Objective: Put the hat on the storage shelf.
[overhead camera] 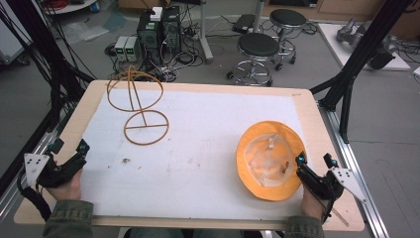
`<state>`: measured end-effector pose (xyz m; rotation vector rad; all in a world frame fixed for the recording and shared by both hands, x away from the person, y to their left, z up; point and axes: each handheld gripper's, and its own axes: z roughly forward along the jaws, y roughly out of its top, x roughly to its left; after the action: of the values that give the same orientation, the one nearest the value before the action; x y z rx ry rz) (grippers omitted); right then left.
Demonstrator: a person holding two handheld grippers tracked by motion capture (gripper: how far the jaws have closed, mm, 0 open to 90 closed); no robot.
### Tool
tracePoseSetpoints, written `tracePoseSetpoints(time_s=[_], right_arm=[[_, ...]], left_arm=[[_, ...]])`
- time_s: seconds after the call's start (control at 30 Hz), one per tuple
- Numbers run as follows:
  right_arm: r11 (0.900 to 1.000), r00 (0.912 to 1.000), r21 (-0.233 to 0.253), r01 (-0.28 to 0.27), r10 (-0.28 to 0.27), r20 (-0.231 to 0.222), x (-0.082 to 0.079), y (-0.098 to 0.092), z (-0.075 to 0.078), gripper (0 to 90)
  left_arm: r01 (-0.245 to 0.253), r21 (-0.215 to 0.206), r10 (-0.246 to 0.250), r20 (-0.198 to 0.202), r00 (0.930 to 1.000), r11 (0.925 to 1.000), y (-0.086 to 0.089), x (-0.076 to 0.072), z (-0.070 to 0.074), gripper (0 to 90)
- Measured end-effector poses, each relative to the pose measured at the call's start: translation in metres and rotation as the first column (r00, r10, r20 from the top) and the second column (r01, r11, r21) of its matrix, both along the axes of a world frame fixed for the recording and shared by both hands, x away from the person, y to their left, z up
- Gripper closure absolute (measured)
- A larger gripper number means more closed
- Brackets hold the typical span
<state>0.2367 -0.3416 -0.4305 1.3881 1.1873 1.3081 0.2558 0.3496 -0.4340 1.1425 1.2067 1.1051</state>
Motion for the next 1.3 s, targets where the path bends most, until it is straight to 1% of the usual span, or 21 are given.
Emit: tracePoseSetpoints(time_s=[0.07, 0.2, 0.23, 0.37, 0.53, 0.67, 0.9, 1.07, 1.2, 1.3], right_arm=[[1.0, 1.0, 0.007, 0.001, -0.001, -0.001, 0.0002, 0.0003, -0.0001, 12.4], [1.0, 1.0, 0.0, 0.0, 0.0, 0.002, 0.0, -0.0005, -0.0002, 12.4], [1.0, 1.0, 0.007, 0.003, -0.003, -0.002, -0.0005, -0.0003, -0.0001, 12.4], [1.0, 0.9999, 0.011, 0.006, -0.006, 0.009, -0.0008, -0.0004, 0.0002, 12.4], [1.0, 0.9999, 0.006, 0.008, -0.008, 0.01, -0.0012, -0.0003, 0.0004, 12.5], [1.0, 0.9999, 0.016, 0.007, -0.007, 0.011, -0.002, 0.0005, 0.0008, 12.5], [1.0, 0.9999, 0.009, 0.0, 0.0, 0.014, -0.0025, 0.0018, 0.0017, 12.5], [1.0, 0.9996, 0.011, -0.005, 0.004, 0.028, -0.0032, 0.0033, 0.0034, 12.5], [1.0, 0.9993, -0.005, -0.01, 0.01, 0.037, -0.0042, 0.0051, 0.0064, 12.5], [1.0, 0.9988, -0.005, -0.02, 0.02, 0.044, -0.0038, 0.0066, 0.0082, 12.4]], left_arm=[[0.0, -0.001, 0.0, 0.001, 1.0, 1.0, 0.0004, -0.0001, 0.0, 24.0], [0.0, -0.003, 0.0, -0.002, 1.0, 1.0, 0.0005, 0.0, -0.0001, 24.0], [0.001, -0.003, -0.001, -0.002, 1.0, 1.0, 0.0006, 0.0001, -0.0002, 24.0], [0.0, -0.009, 0.0, 0.0, 1.0, 1.0, 0.0008, 0.0003, -0.0004, 24.0], [-0.001, -0.006, 0.001, -0.005, 1.0, 1.0, 0.001, 0.0004, -0.0005, 24.0], [-0.003, -0.007, 0.003, -0.006, 1.0, 1.0, 0.0009, 0.0005, -0.0006, 24.0], [-0.002, -0.009, 0.002, -0.006, 1.0, 1.0, 0.001, 0.0008, -0.0009, 24.0], [0.004, -0.011, -0.004, -0.008, 1.0, 0.9999, 0.0009, 0.0014, -0.0011, 24.0], [0.004, -0.01, -0.004, -0.008, 1.0, 0.9999, 0.0008, 0.0013, -0.001, 24.0], [0.006, -0.013, -0.006, -0.008, 1.0, 0.9999, 0.001, 0.0014, -0.0011, 24.0]])
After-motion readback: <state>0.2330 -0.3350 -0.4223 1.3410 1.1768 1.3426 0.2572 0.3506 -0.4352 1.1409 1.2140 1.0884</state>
